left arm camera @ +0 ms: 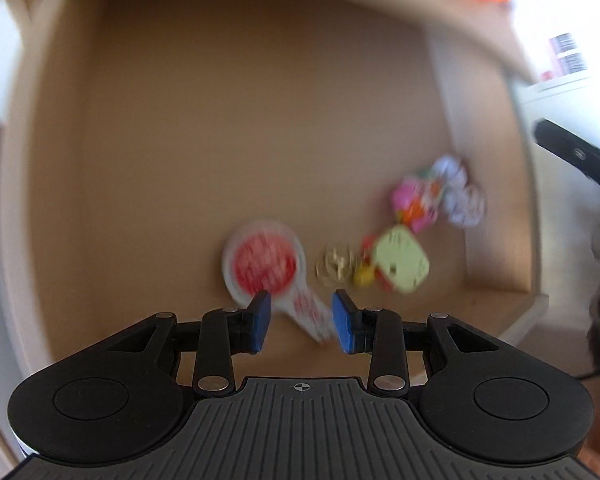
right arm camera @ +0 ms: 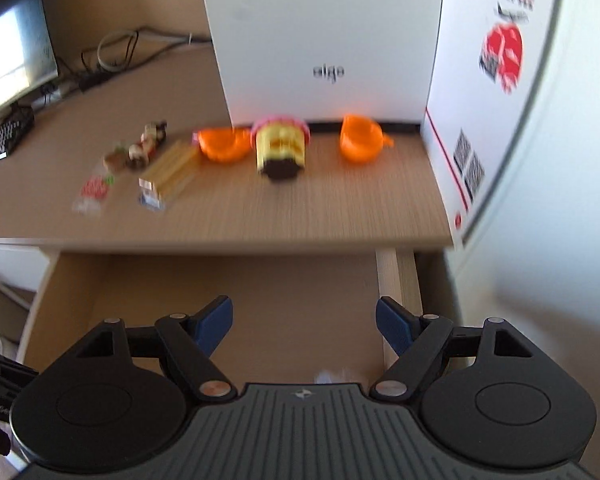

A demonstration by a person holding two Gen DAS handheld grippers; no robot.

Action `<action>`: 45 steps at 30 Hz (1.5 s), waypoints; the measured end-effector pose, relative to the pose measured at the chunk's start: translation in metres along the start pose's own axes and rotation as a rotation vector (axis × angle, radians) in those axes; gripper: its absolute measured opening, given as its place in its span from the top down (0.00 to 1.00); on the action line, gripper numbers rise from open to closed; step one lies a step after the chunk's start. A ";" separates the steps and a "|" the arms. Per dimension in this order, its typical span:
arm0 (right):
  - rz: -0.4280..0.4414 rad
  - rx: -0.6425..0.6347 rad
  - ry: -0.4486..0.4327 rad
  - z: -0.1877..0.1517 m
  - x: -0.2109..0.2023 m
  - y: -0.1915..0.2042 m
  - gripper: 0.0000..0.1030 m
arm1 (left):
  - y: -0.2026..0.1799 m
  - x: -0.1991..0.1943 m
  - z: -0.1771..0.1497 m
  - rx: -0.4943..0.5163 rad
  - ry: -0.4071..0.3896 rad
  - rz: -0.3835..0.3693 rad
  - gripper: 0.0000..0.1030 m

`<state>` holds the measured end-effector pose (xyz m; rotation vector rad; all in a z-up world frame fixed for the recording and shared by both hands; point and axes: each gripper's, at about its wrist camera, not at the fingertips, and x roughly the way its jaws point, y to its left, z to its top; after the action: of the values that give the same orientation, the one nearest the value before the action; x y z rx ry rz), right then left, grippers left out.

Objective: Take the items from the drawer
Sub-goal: 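Set the orange piece on the desk with right while left returns to the drawer, then lower the left tool into the drawer and grasp the red round lollipop packet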

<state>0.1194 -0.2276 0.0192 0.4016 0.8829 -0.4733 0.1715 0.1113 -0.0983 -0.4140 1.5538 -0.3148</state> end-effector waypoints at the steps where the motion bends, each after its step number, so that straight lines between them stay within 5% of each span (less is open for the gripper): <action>1: -0.003 0.005 0.014 -0.005 0.002 -0.002 0.23 | -0.001 0.008 0.001 -0.016 0.040 -0.017 0.64; 10: -0.035 0.036 0.049 -0.013 0.005 -0.015 0.23 | -0.015 0.054 0.009 -0.033 0.138 0.013 0.71; 14: -0.037 0.041 0.058 -0.013 0.010 -0.017 0.23 | -0.021 0.049 0.021 0.004 0.046 0.048 0.79; 19: -0.033 0.069 0.079 -0.015 0.018 -0.022 0.23 | -0.033 0.036 0.043 0.135 -0.127 0.175 0.77; 22: -0.039 0.079 0.075 -0.014 0.018 -0.024 0.23 | -0.033 0.026 0.042 0.172 -0.133 0.122 0.77; 26: -0.038 0.086 0.075 -0.014 0.020 -0.025 0.23 | -0.042 0.015 0.025 0.420 -0.153 0.111 0.76; 30: -0.034 0.084 0.086 -0.016 0.023 -0.024 0.23 | -0.055 0.019 0.005 0.780 -0.116 0.231 0.73; 32: -0.032 0.082 0.087 -0.016 0.023 -0.024 0.23 | -0.049 0.018 0.001 0.881 -0.103 0.293 0.73; 39: -0.034 0.076 0.096 -0.017 0.024 -0.023 0.23 | -0.050 0.029 -0.007 1.013 -0.072 0.282 0.73; 45: -0.031 0.066 0.107 -0.017 0.025 -0.021 0.23 | -0.054 0.049 -0.011 1.091 -0.057 0.348 0.66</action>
<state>0.1107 -0.2421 -0.0139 0.4782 0.9800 -0.5140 0.1643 0.0405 -0.1175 0.6825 1.1574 -0.7945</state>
